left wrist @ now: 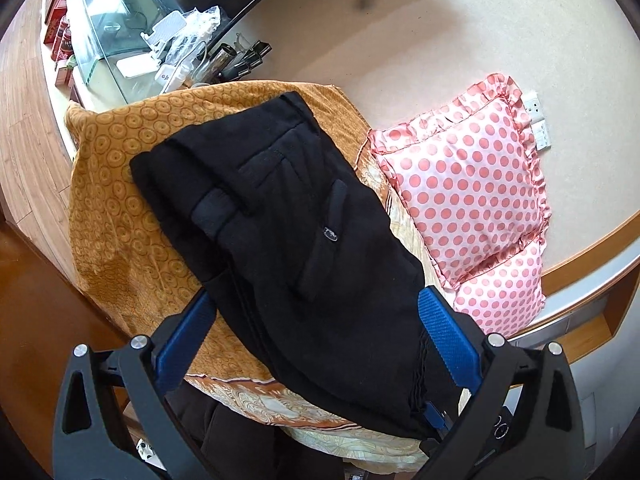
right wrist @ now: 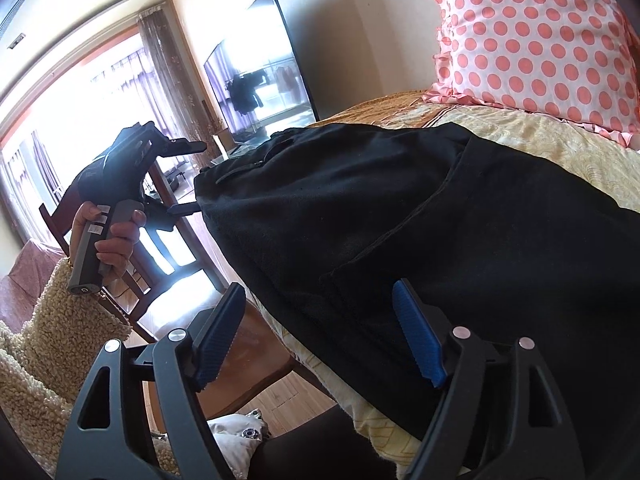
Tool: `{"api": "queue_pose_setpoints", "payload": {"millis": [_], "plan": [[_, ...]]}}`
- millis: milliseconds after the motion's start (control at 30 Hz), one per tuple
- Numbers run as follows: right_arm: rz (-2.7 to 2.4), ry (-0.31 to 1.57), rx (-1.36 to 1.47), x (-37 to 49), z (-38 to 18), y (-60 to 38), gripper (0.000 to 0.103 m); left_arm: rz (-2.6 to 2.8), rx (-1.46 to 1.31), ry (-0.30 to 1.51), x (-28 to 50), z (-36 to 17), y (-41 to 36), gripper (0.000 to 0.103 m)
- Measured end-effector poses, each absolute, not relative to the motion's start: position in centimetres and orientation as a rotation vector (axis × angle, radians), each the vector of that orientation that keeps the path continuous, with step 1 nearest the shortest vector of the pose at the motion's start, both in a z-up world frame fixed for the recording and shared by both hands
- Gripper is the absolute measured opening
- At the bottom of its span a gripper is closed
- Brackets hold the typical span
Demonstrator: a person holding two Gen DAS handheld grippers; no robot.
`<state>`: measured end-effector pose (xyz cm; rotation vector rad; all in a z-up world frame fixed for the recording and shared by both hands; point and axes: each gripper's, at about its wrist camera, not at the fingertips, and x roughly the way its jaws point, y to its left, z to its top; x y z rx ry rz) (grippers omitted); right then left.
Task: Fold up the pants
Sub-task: 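Grasp the folded pants end with the left gripper and lift it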
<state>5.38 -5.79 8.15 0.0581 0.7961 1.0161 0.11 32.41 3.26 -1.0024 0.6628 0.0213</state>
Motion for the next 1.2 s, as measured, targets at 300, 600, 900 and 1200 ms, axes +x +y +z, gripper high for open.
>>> {"api": "queue_pose_setpoints", "payload": {"millis": [300,600,900,1200], "plan": [[1.016,0.792,0.064,5.3,8.1,-5.9,0.078,0.013,-1.059,0.62,0.3,2.8,32.8,0.091],[1.011,0.787,0.079,5.3,8.1,-6.1,0.078,0.065,-1.141,0.614,0.5,1.5,34.2,0.061],[1.002,0.776,0.107,5.1,8.3,-7.3,0.08,0.13,-1.219,0.594,0.4,-0.1,35.2,0.017],[0.927,0.736,0.185,5.1,9.0,-11.8,0.084,0.179,-0.825,0.575,1.9,7.4,30.6,0.012]]}}
